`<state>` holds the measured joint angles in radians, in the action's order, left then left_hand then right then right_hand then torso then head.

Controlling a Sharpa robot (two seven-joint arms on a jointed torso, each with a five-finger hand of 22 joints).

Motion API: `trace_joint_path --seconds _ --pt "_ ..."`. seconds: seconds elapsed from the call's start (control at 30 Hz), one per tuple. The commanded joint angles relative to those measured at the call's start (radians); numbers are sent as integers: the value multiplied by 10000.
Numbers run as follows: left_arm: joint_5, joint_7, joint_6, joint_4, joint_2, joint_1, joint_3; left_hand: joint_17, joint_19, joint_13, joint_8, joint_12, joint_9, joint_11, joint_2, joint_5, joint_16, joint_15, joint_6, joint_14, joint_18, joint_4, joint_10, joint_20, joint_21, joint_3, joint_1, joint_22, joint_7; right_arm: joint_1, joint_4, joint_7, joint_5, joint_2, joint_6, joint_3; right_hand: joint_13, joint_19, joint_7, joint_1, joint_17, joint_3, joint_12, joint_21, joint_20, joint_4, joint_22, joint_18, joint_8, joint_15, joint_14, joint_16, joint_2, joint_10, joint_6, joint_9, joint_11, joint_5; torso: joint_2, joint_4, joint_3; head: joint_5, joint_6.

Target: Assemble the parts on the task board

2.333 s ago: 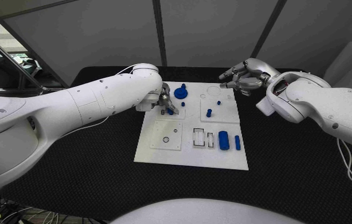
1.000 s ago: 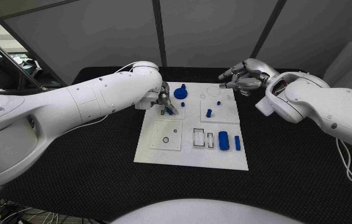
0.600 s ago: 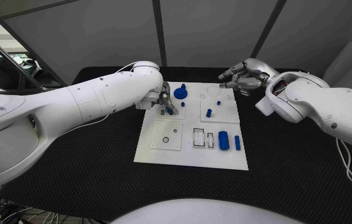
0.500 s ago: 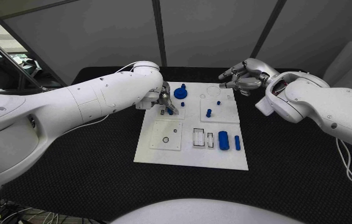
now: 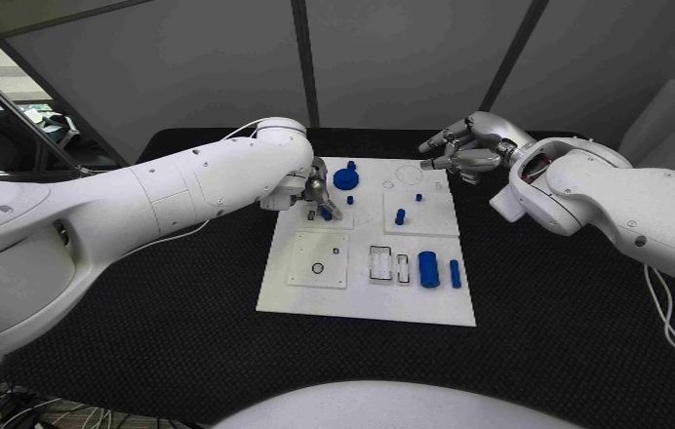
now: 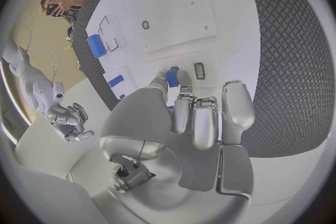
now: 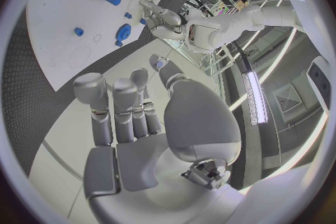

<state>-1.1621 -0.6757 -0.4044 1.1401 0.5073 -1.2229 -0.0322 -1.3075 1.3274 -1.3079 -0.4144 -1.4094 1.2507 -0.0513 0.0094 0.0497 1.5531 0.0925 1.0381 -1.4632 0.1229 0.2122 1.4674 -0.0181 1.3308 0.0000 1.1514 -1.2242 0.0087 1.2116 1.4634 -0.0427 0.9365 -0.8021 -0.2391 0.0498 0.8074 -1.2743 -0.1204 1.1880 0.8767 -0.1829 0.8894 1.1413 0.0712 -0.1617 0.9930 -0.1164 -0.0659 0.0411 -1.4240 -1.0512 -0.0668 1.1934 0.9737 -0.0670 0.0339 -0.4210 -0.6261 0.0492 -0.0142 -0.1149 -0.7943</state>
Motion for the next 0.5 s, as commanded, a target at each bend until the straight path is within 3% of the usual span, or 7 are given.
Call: trace_joint_path --seconds 0.03,0.5 --pt "-61 -9 -230 -6 -14 -18 -3 -2456 46 -2200 36 -22 15 17 -8 -12 29 53 65 -1028 -376 -10 655 12 -34 -52 -27 -3 11 21 24 55 17 -4 21 9 -12 -18 10 -104 -15 -75 -25 -56 -20 3 -14 -57 19 8 -48 50 2 -81 -93 5 -18 -20 -6 -7 5 3 1" --pt "-60 -11 -291 4 -10 -18 -2 -2456 46 -2198 39 -15 16 15 3 -13 29 52 68 -1028 -377 -13 653 11 -35 -50 -5 -5 10 21 47 45 17 -23 18 9 -33 -20 10 -139 -21 -86 -25 -75 -19 8 -25 -58 18 7 -49 72 -6 -84 -97 5 -17 -18 -3 -8 4 2 -31"
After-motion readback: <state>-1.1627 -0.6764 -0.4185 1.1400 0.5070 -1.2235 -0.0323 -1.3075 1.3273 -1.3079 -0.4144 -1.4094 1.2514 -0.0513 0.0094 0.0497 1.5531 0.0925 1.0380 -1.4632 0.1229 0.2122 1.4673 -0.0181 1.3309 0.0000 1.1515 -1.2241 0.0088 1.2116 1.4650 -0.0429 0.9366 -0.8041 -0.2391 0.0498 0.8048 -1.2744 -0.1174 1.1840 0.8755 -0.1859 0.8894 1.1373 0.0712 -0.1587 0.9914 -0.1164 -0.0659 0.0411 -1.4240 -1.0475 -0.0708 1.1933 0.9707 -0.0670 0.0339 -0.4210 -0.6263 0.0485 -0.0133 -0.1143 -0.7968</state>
